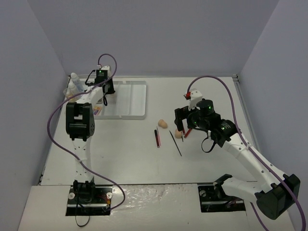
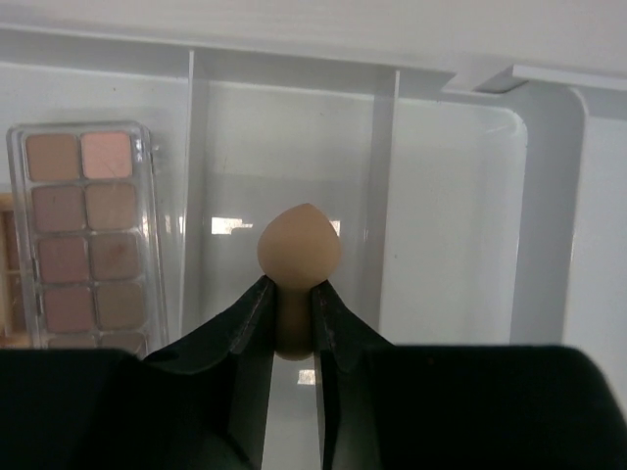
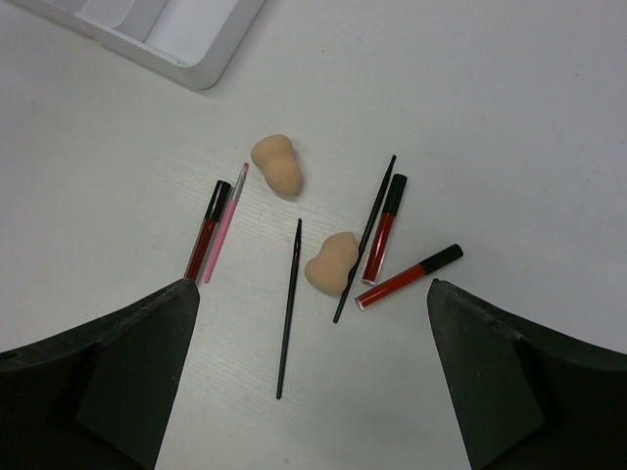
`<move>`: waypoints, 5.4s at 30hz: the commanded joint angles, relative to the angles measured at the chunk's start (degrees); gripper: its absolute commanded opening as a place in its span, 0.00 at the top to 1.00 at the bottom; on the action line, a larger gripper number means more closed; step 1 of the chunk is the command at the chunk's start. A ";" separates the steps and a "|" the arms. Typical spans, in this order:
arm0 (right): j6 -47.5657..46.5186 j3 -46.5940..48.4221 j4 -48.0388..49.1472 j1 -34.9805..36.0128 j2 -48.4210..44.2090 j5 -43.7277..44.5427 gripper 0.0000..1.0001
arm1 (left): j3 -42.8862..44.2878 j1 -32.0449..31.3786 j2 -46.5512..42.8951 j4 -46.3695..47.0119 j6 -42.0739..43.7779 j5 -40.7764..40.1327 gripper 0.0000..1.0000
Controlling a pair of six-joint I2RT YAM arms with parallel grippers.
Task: Organize the makeup
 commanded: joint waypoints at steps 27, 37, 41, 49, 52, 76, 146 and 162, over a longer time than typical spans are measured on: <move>0.21 0.01 3.54 -0.53 -2.66 -0.30 0.00 | -18.76 -24.82 -25.91 -4.32 -6.48 4.53 0.26; 0.08 -1.10 3.54 -0.58 -4.79 -0.28 0.00 | -12.94 -33.40 -17.44 -8.30 -7.57 7.41 0.30; 0.12 -1.52 3.45 -0.62 -5.25 -0.21 0.00 | -11.74 -33.93 -14.58 -9.89 -7.59 8.00 0.31; 0.09 -1.61 3.45 -0.62 -4.64 -0.52 0.00 | -11.29 -34.25 -11.17 -7.98 -7.25 9.48 0.39; 0.03 -1.81 3.45 -0.62 -4.55 -0.41 0.00 | -11.08 -34.28 -10.58 -7.70 -7.10 9.81 0.52; -0.88 0.06 3.57 -0.59 -1.39 -0.91 0.00 | -16.59 -13.48 -27.68 -8.58 -10.91 1.55 0.93; 1.28 -5.94 7.58 -0.88 -18.81 4.30 0.00 | -8.47 -46.06 -8.58 -6.04 -18.84 8.10 0.38; 1.63 -6.62 7.39 -0.86 -17.75 5.14 0.00 | -10.80 -45.90 -11.19 -6.44 -18.42 5.91 0.91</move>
